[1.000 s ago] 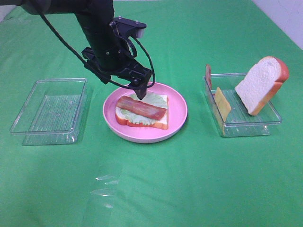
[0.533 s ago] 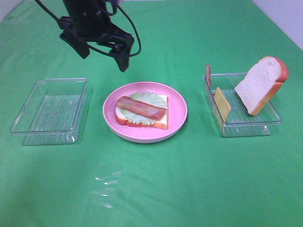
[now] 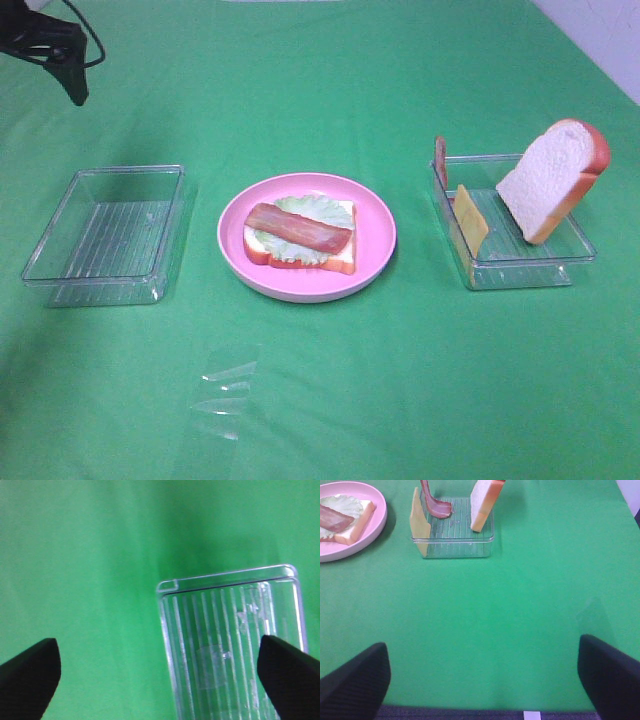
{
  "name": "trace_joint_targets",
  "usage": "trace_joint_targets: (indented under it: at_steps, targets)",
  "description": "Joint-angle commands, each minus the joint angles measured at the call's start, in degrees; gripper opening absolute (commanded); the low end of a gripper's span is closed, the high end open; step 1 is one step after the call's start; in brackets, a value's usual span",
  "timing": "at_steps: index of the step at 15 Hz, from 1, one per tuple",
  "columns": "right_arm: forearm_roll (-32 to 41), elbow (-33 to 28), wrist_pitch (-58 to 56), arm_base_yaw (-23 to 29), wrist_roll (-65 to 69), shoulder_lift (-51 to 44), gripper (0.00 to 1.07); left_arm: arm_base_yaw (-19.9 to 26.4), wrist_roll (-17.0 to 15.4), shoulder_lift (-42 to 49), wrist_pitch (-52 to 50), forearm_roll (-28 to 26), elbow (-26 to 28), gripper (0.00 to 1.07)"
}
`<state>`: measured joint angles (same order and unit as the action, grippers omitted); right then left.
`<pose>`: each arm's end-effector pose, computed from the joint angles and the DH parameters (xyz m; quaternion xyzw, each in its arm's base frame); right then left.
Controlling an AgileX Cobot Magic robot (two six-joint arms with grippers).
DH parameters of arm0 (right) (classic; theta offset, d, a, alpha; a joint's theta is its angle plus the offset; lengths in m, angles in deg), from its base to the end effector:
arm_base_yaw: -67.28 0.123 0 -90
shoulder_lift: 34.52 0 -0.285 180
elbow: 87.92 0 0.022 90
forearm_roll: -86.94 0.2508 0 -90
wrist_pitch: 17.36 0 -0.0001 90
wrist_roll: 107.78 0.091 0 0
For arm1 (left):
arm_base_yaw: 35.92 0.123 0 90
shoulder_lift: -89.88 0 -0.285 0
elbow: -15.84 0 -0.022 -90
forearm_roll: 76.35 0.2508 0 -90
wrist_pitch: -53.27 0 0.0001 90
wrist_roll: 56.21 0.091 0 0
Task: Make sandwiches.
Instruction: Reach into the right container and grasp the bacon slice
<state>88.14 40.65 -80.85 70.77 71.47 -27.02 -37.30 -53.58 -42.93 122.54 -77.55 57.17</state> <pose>-0.0024 0.0016 0.2596 -0.0328 0.8757 0.0220 0.4812 0.4747 -0.0132 0.2617 0.0325 0.9853 -0.0085 0.1673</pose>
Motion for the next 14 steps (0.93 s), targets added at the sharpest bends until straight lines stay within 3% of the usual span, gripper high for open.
trace_joint_targets:
  at_steps: [1,2,5,9,12,14]
  targets:
    - [0.06,0.17,0.40,0.00,-0.52,-1.55,0.99,1.66,-0.40,0.34,6.47,-0.29,0.17,1.00]
    - [0.06,0.17,0.40,0.00,-0.52,-1.55,0.99,2.18,-0.40,1.20,6.47,-0.29,-1.26,1.00]
    - [0.06,0.17,0.40,0.00,-0.52,-1.55,0.99,2.12,-0.40,6.70,6.47,-0.29,-12.20,1.00]
    - [0.06,0.17,0.40,0.00,-0.52,-1.55,0.99,2.06,1.38,22.06,5.61,-0.46,-38.50,1.00]
    - [0.06,0.17,0.40,0.00,-0.52,-1.55,0.99,2.06,-0.06,35.64,2.18,-0.52,-52.88,1.00]
    - [0.06,0.17,0.40,0.00,-0.52,-1.55,0.99,2.06,-0.63,50.19,-0.63,-0.86,-63.08,1.00]
